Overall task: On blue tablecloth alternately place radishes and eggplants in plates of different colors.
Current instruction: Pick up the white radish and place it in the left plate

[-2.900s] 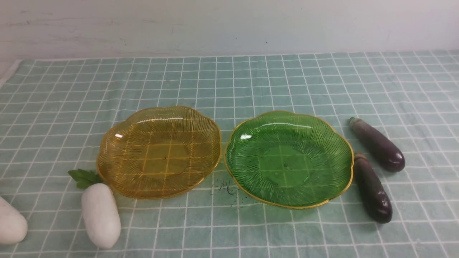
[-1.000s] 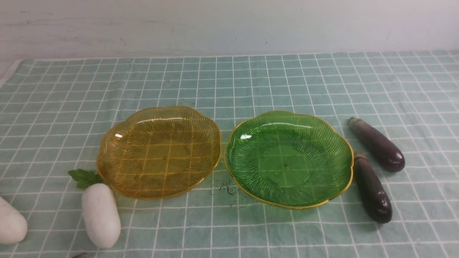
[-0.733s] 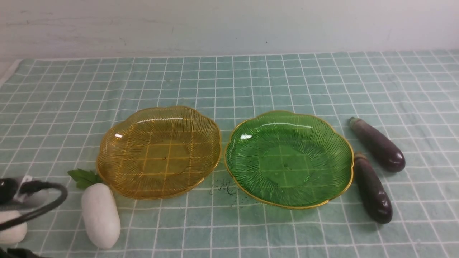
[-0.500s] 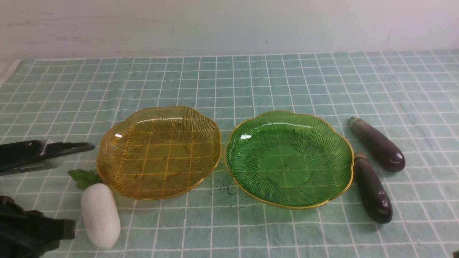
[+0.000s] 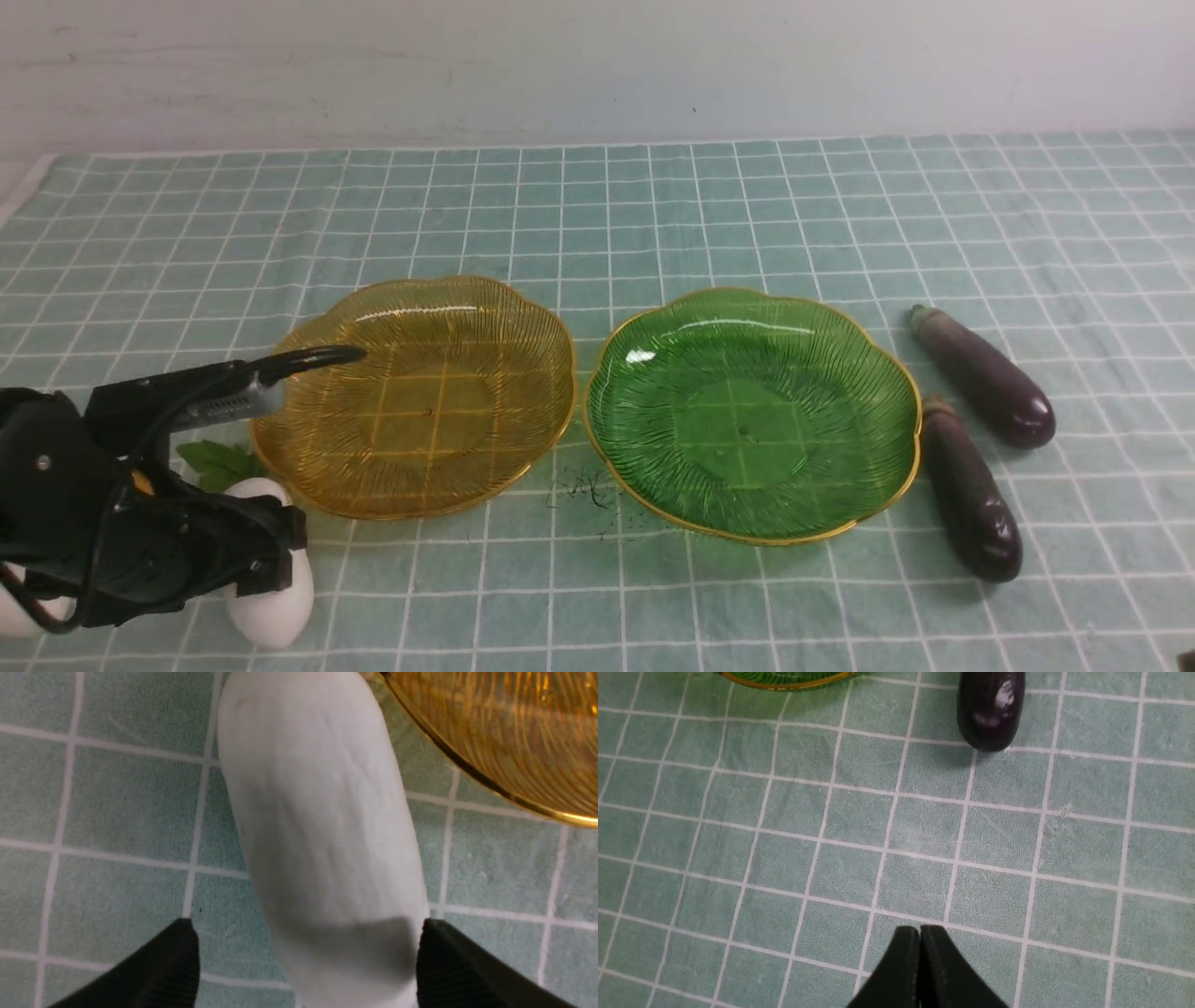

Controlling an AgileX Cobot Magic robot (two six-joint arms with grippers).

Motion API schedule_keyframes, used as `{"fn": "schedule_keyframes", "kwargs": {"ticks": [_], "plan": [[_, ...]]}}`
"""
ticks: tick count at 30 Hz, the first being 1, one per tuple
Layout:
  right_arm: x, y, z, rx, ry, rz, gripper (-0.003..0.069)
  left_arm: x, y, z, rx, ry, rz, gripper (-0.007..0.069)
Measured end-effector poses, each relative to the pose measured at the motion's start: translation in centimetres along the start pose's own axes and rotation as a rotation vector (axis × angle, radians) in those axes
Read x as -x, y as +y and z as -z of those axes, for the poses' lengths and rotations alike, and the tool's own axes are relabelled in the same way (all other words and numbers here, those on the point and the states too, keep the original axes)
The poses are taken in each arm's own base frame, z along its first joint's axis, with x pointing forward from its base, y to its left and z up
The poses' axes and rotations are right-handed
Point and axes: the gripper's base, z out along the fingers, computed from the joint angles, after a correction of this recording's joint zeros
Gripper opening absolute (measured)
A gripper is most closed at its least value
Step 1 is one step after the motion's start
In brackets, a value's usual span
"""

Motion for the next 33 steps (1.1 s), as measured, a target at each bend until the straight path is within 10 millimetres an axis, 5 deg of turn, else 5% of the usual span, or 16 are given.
{"fn": "schedule_keyframes", "kwargs": {"ticks": [5,12,21,27,33], "plan": [[0.0,0.0,0.0,-0.001,-0.003,0.0,-0.0015,0.1,0.0,-1.8,0.013,0.043,0.003,0.0601],[0.1,0.0,0.0,-0.003,-0.008,0.0,-0.0015,-0.8,0.4,-2.6,0.056,0.156,-0.023,0.0414],[0.1,0.0,0.0,-0.003,-0.008,0.0,-0.0015,-1.2,1.5,3.2,0.177,0.143,-0.117,0.0405],[0.2,-0.1,0.0,-0.009,-0.027,-0.001,-0.0015,2.7,-0.7,10.0,0.036,-0.034,-0.201,0.0405],[0.5,0.0,0.0,0.001,-0.058,-0.01,-0.0015,7.3,-4.4,8.8,-0.232,-0.05,-0.183,0.0405]]}}
